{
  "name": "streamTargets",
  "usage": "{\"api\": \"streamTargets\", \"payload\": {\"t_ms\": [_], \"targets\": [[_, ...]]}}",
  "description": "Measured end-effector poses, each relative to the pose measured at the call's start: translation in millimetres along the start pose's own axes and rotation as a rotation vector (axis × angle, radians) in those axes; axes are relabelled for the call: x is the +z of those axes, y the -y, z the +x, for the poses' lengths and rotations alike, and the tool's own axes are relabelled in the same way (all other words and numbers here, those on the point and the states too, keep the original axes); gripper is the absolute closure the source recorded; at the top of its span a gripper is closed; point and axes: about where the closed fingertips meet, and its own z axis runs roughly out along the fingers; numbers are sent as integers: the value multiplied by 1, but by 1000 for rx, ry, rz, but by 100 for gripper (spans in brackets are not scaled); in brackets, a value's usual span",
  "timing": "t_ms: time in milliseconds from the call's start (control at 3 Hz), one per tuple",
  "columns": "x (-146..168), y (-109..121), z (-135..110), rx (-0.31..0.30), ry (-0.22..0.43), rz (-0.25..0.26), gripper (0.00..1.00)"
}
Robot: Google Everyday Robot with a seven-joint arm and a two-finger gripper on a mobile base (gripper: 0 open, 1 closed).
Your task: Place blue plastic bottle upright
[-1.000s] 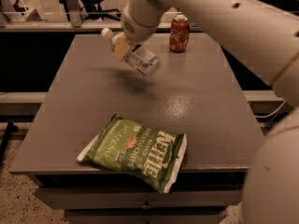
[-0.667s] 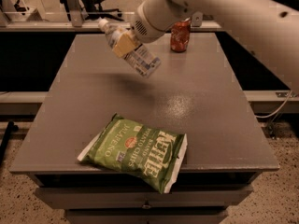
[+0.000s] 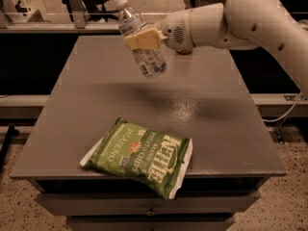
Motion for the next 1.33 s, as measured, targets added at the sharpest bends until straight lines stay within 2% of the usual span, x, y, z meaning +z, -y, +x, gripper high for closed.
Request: {"api": "streamTargets", "payload": {"t_ms": [333, 667, 1000, 1333], "targets": [[-56, 1, 13, -65, 102, -51, 100], [-103, 13, 27, -144, 119, 11, 100], [-94, 13, 34, -90, 168, -21, 100], [-94, 17, 40, -45, 257, -57, 100]]}}
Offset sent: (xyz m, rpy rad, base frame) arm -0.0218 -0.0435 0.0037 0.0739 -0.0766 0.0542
